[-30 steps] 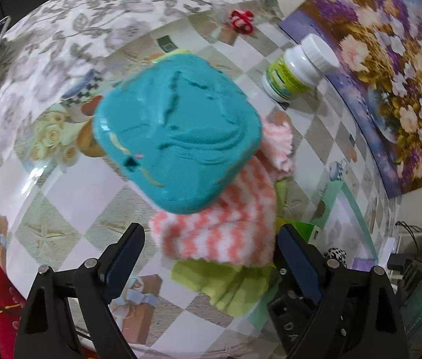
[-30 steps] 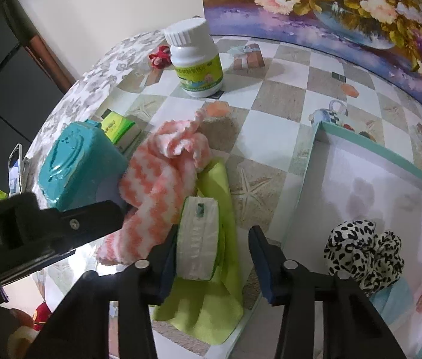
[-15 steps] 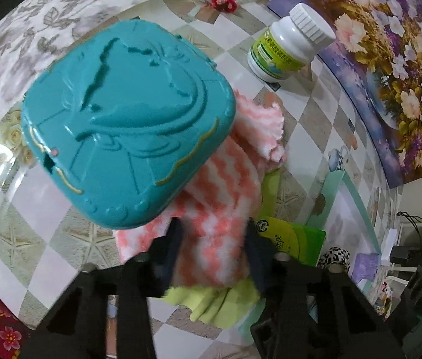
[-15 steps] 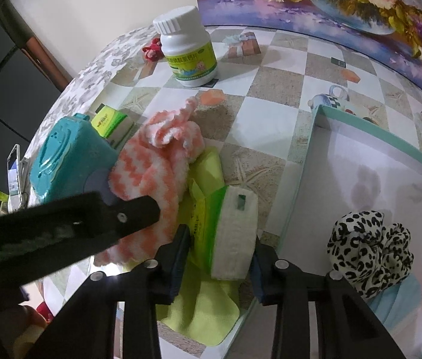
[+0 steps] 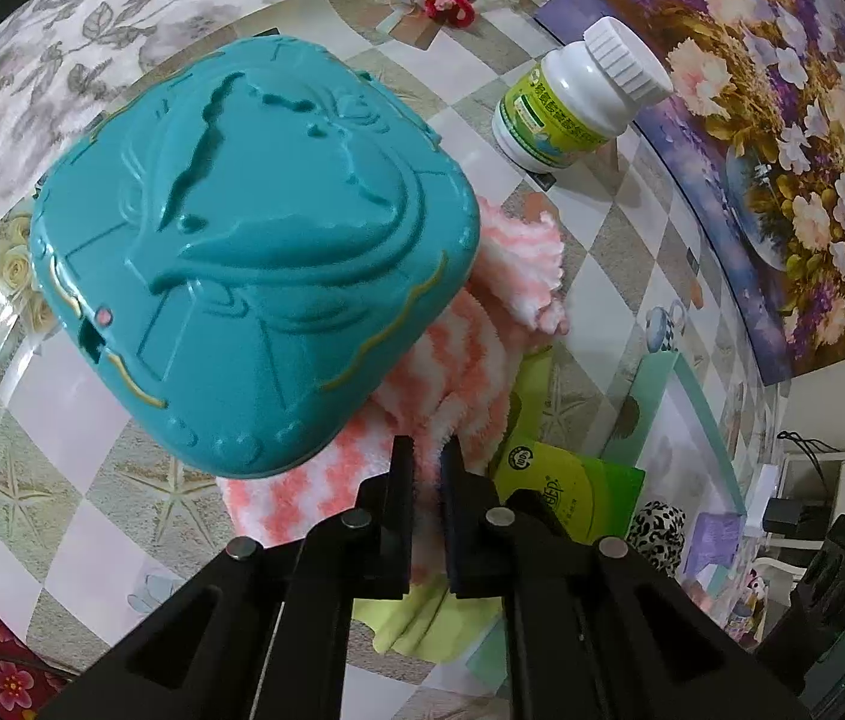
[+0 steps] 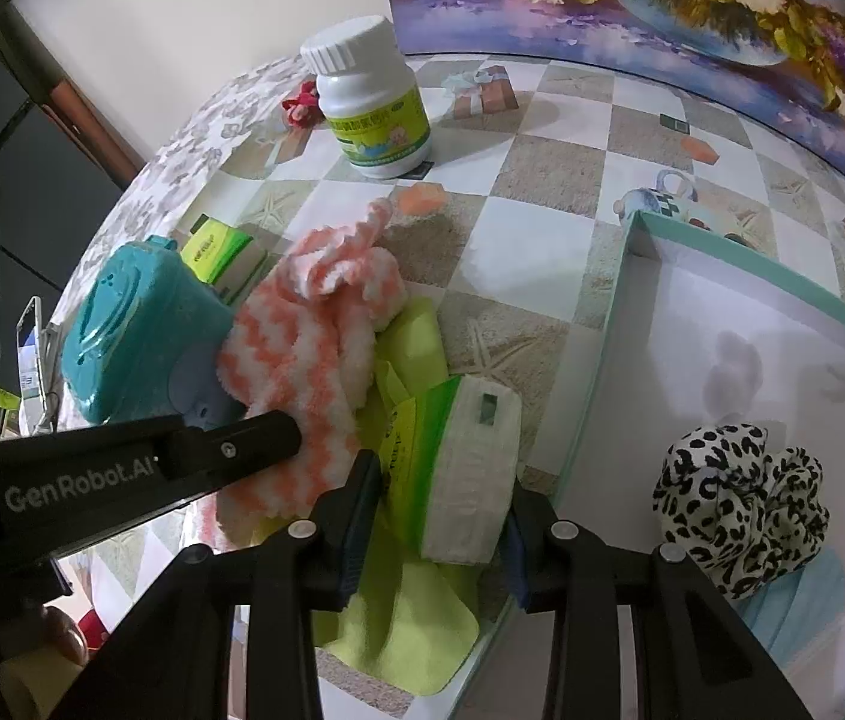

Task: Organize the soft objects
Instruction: 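Grasp the pink-white striped cloth with the left tool while the right tool grasps the white-green wipes packet, then carry both items into the white tray and open both tools to release them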

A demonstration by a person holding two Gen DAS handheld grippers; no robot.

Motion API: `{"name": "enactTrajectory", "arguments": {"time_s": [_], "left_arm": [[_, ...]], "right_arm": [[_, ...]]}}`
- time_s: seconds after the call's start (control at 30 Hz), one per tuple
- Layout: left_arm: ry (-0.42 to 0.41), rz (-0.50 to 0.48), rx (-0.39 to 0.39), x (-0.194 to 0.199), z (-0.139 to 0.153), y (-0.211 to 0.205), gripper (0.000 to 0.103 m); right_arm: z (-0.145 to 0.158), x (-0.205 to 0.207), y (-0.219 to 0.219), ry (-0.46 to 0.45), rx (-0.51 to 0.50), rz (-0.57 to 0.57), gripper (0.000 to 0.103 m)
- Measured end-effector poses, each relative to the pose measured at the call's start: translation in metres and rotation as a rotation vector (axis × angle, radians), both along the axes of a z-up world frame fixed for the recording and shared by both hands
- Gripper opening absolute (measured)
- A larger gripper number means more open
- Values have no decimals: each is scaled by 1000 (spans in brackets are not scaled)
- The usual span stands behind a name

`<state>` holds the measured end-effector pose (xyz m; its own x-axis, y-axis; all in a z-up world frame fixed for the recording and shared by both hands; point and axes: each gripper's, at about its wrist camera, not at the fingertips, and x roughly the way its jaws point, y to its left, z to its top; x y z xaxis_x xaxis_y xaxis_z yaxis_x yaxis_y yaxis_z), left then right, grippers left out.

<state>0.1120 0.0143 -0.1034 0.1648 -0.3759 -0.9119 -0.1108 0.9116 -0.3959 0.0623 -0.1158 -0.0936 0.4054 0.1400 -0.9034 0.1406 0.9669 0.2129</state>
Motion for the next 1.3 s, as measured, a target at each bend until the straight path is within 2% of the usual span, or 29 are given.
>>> {"name": "enactTrajectory", "arguments": {"time_s": [0.33, 0.73, 0.97, 1.3], "left_arm": [[-25, 0, -1, -1, 9, 7, 7], [-134, -6, -31, -4, 40, 14, 6], [-227, -10, -65, -5, 65, 12, 6], [-418, -23, -151, -13, 114, 14, 6]], "right_arm": [[3, 0, -3, -18, 5, -9, 29], [15, -5, -10, -58, 36, -44, 27], [35, -9, -13, -112, 60, -56, 27], [68, -17, -17, -201, 69, -70, 27]]}}
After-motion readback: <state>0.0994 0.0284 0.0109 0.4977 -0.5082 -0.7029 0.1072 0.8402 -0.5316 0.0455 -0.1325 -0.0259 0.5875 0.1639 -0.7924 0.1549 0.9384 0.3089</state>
